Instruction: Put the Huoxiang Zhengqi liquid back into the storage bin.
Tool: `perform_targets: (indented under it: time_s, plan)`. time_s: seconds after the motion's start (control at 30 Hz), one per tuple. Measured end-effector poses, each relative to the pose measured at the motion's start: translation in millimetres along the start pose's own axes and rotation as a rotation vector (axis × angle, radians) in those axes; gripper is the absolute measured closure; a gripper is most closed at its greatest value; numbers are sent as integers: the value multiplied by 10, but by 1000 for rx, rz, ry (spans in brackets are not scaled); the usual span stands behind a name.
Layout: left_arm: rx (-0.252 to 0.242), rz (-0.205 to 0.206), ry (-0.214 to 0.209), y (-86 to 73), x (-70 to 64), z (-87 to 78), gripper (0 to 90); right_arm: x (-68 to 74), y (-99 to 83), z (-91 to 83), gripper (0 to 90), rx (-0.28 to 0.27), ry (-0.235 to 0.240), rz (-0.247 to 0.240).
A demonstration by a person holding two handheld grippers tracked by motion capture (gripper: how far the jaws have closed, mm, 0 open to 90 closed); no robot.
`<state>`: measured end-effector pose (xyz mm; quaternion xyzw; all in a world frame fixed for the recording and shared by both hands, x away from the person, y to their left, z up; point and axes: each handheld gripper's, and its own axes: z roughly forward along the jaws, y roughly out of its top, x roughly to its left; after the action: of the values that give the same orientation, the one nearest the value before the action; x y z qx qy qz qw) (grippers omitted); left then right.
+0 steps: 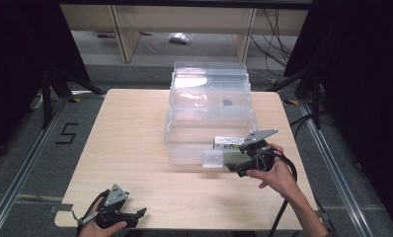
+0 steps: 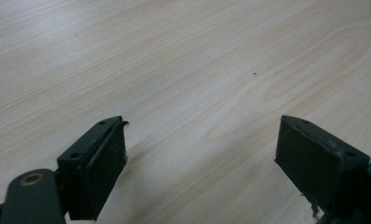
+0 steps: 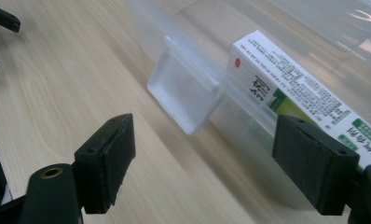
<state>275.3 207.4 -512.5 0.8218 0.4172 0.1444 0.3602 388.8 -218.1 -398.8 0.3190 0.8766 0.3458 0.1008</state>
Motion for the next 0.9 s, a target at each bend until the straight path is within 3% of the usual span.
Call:
perform_targets:
  time_s: [0.07, 0.17, 0.2, 0.23, 0.37, 0.5, 0.53, 0.57, 0.6, 0.67, 0.73, 0.8, 0.83, 0.9]
  plan:
    - [10, 10, -5, -1, 10, -11, 156, 74, -84, 59, 223, -34, -7, 13]
    - [10, 12, 0, 0, 4, -10, 155, 109, -129, 77, 223, -28, -4, 16]
    - [-11, -5, -5, -2, -13, -1, 155, 107, -148, 106, 221, -31, -10, -15]
    - [-14, -8, -1, -3, -12, 3, 156, 136, -194, 115, 223, -34, -4, -12]
    - [8, 12, -4, -3, 4, -7, 155, 190, -292, 127, 222, -27, 1, 2]
    - [-4, 6, -9, -4, -6, 2, 156, 237, -382, 157, 215, -44, -3, -40]
    - [-5, 4, -4, -3, -7, 3, 155, 272, -393, 137, 214, -21, -9, -7]
    - [-6, 3, -3, -3, -8, -1, 156, 272, -406, 154, 213, -40, -12, -31]
    - [-2, 5, -5, 1, -6, -7, 156, 299, -415, 142, 213, -20, -4, -20]
    - [0, 4, -4, 3, -8, -15, 156, 331, -441, 159, 214, -50, -8, -27]
    - [1, 3, -3, 2, -8, -14, 156, 351, -456, 145, 212, -28, 1, -24]
    - [-2, 2, -6, 1, -11, -11, 155, 353, -476, 160, 211, -28, 5, -58]
    - [-8, 4, -7, -3, -11, -8, 155, 388, -496, 157, 210, -23, -10, -19]
    - [-8, 4, -8, -3, -12, -9, 155, 389, -505, 157, 210, -25, -9, -28]
